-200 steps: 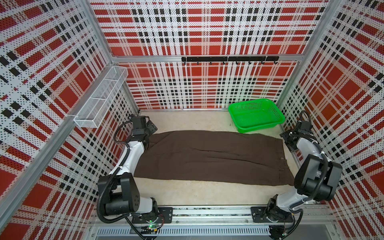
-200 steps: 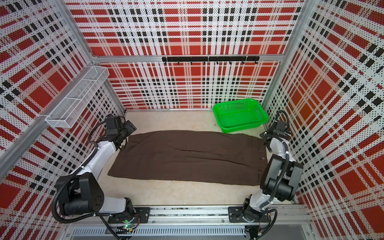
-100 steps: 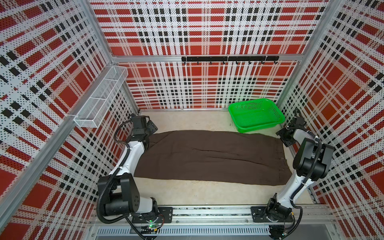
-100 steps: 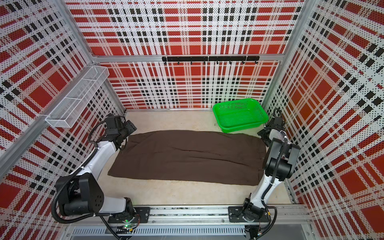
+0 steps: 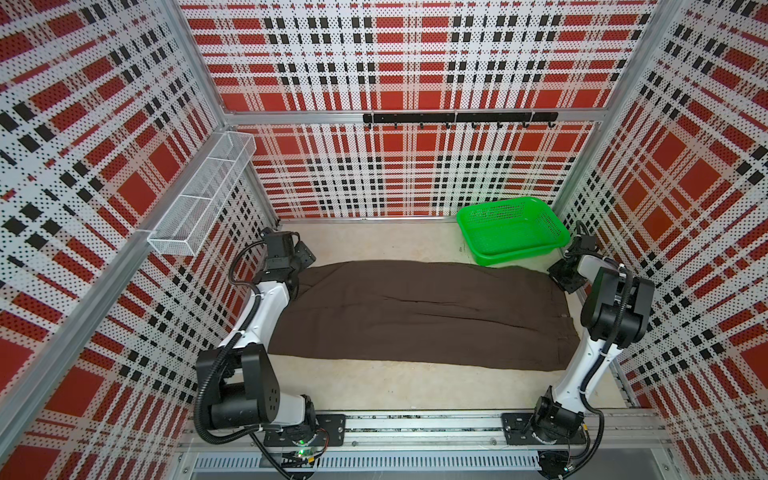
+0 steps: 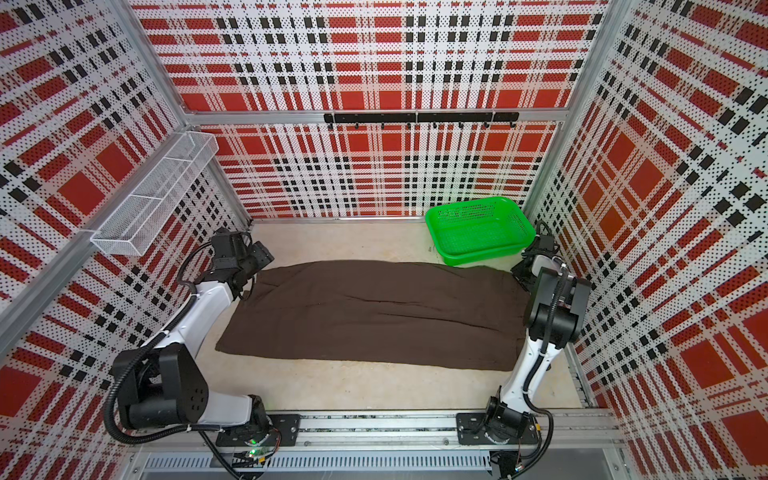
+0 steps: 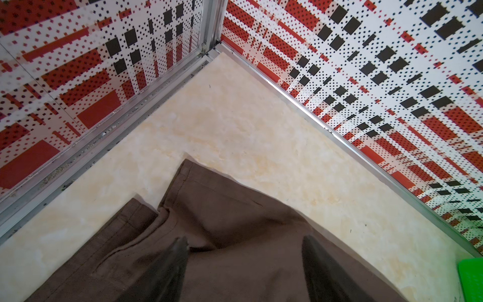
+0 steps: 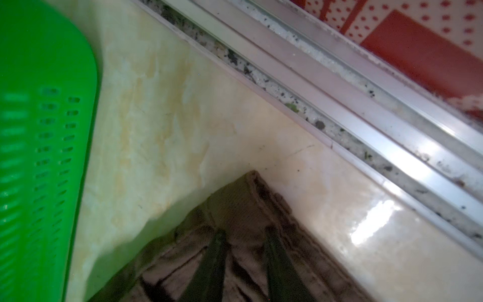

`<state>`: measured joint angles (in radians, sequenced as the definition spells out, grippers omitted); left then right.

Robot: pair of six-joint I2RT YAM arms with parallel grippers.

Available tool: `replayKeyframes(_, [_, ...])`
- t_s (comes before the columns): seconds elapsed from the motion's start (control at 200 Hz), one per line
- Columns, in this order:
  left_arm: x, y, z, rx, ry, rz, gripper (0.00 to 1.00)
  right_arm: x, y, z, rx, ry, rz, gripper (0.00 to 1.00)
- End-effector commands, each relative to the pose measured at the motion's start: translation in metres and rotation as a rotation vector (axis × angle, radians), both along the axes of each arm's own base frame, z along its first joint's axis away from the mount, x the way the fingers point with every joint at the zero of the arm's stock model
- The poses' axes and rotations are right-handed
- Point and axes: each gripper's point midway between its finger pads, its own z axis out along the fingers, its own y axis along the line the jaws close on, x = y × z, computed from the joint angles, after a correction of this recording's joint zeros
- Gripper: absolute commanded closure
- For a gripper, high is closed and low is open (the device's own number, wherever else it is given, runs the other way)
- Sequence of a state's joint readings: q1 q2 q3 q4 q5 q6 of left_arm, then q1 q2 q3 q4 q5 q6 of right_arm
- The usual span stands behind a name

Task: Fold and stack the trousers
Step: Smooth out the trousers at the center of the table.

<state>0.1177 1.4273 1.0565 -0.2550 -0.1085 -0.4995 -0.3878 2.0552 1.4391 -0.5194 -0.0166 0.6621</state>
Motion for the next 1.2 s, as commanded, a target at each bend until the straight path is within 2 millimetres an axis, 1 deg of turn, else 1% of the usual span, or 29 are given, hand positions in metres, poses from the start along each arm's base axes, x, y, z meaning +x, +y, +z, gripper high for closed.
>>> replayKeyframes(0.0, [0.008, 0.000, 0.006, 0.001, -0.014, -0.020, 0.28, 0.001, 0.001, 0.005, -0.014, 0.004, -0.006, 0.86])
replayKeyframes(0.025, [0.008, -0.001, 0.006, 0.000, -0.014, -0.022, 0.28, 0.003, 0.000, 0.011, -0.024, -0.010, -0.007, 0.88])
replayKeyframes(0.08, [0.008, -0.003, 0.006, 0.002, -0.015, -0.028, 0.28, 0.007, -0.003, 0.026, -0.048, -0.049, -0.006, 0.95])
replayKeyframes(0.145, [0.009, -0.005, 0.009, 0.009, -0.021, -0.033, 0.28, 0.013, -0.008, 0.045, -0.077, -0.088, -0.011, 1.00])
replayKeyframes(0.195, [0.009, -0.006, 0.011, 0.011, -0.024, -0.034, 0.28, 0.019, -0.011, 0.058, -0.094, -0.111, -0.010, 1.00])
replayKeyframes(0.326, [0.009, -0.008, 0.015, 0.012, -0.032, -0.040, 0.28, 0.029, -0.022, 0.082, -0.134, -0.148, -0.029, 1.00])
replayKeyframes(0.376, [0.011, -0.007, 0.016, 0.016, -0.032, -0.037, 0.28, 0.030, -0.027, 0.090, -0.156, -0.155, -0.047, 1.00])
replayKeyframes(0.476, [0.016, -0.002, 0.016, 0.020, -0.025, -0.034, 0.27, 0.025, -0.039, 0.100, -0.174, -0.171, -0.101, 1.00])
replayKeyframes(0.546, [0.024, 0.000, 0.012, 0.021, -0.009, -0.037, 0.27, 0.020, -0.041, 0.104, -0.173, -0.183, -0.123, 1.00])
replayKeyframes(0.611, [0.034, -0.001, 0.005, 0.018, 0.019, -0.047, 0.26, 0.015, -0.039, 0.105, -0.170, -0.184, -0.130, 1.00])
replayKeyframes(0.727, [0.056, -0.007, -0.019, 0.035, 0.095, -0.069, 0.26, 0.003, -0.030, 0.100, -0.149, -0.185, -0.125, 1.00])
replayKeyframes(0.837, [0.074, -0.012, -0.039, 0.083, 0.181, -0.081, 0.26, -0.013, -0.026, 0.098, -0.154, -0.172, -0.133, 1.00])
replayKeyframes(0.912, [0.084, -0.013, -0.049, 0.117, 0.221, -0.081, 0.26, -0.027, -0.030, 0.098, -0.171, -0.164, -0.154, 1.00])
replayKeyframes(1.052, [0.095, -0.009, -0.069, 0.154, 0.296, -0.071, 0.28, -0.054, -0.050, 0.092, -0.174, -0.151, -0.221, 1.00])
replayKeyframes(1.107, [0.099, -0.005, -0.077, 0.191, 0.331, -0.082, 0.29, -0.059, -0.054, 0.090, -0.166, -0.152, -0.233, 1.00])
replayKeyframes(1.198, [0.106, -0.001, -0.094, 0.211, 0.386, -0.087, 0.29, -0.060, -0.055, 0.091, -0.169, -0.157, -0.235, 1.00])
